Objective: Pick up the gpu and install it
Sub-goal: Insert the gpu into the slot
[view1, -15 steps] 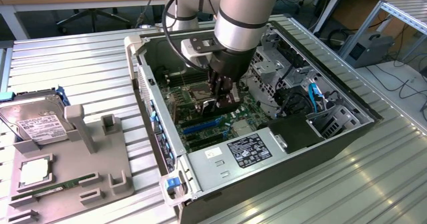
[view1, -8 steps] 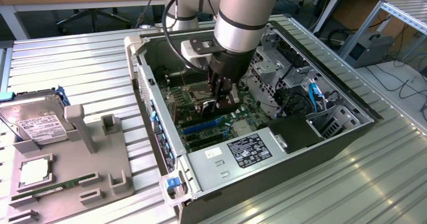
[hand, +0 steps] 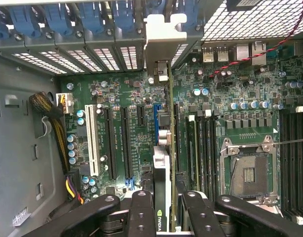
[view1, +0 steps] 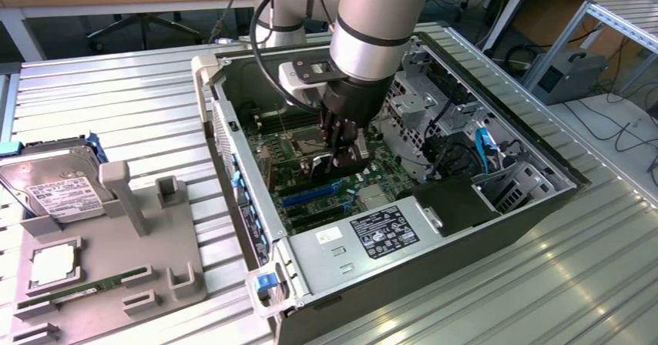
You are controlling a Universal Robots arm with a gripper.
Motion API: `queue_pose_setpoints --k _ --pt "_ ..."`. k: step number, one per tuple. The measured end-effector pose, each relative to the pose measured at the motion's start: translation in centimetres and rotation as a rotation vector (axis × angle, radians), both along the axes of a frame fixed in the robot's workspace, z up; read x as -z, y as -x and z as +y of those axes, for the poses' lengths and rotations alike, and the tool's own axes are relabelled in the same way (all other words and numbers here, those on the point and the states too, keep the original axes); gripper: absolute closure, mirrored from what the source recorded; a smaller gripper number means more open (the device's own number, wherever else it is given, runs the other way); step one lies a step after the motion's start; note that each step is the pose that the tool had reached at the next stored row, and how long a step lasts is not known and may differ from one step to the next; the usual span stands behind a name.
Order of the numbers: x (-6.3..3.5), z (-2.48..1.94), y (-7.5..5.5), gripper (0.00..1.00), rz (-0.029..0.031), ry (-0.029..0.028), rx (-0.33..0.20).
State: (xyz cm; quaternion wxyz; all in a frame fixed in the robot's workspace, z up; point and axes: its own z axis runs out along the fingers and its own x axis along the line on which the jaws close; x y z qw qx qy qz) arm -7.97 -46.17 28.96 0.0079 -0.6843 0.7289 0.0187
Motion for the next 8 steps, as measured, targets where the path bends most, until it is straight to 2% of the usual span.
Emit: queue_pose_setpoints --k 8 --pt "0.61 0.00 0.00 0.73 0.0000 0.0001 0.000"
